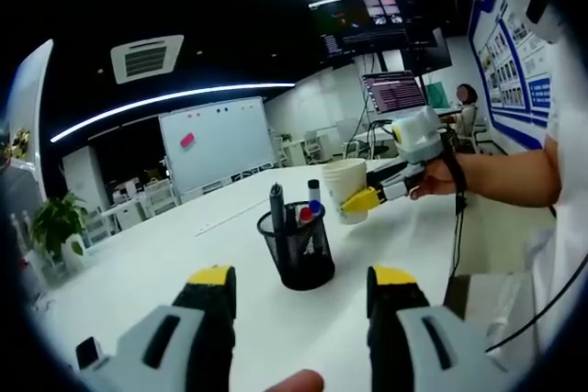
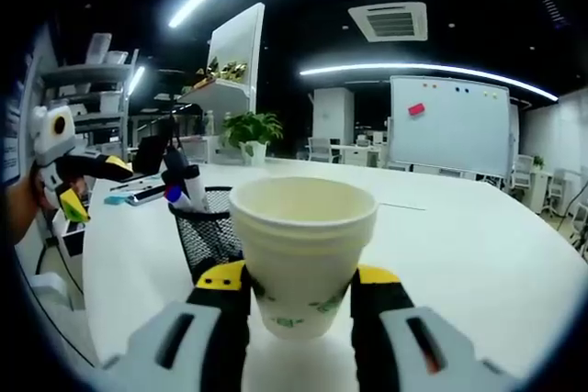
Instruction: Place the scattered laser pointers and whiteboard markers into the pen holder and stack the scattered paper cups together
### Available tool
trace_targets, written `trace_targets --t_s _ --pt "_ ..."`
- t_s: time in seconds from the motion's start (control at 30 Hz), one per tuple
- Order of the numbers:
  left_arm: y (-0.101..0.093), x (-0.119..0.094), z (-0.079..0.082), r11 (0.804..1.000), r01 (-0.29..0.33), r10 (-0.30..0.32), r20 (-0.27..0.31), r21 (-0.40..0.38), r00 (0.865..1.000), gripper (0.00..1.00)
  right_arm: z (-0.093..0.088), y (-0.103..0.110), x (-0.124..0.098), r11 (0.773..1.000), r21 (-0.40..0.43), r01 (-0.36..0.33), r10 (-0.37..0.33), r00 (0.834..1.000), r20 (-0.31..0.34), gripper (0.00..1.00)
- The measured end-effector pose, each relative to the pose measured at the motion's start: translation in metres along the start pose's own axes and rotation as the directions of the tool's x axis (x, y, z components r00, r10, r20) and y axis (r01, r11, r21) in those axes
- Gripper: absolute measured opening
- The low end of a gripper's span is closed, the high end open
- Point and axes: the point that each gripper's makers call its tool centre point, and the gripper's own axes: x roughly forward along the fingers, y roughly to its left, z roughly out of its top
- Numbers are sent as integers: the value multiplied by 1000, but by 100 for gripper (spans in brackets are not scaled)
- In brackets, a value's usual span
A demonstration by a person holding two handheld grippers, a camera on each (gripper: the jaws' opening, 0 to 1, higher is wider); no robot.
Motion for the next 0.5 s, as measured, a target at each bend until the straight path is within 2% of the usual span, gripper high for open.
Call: trace_targets --t_s 0.5 --pt "1 0 -2 1000 -2 2 -4 -2 1000 58 -4 7 4 1000 -5 -19 19 1000 -10 44"
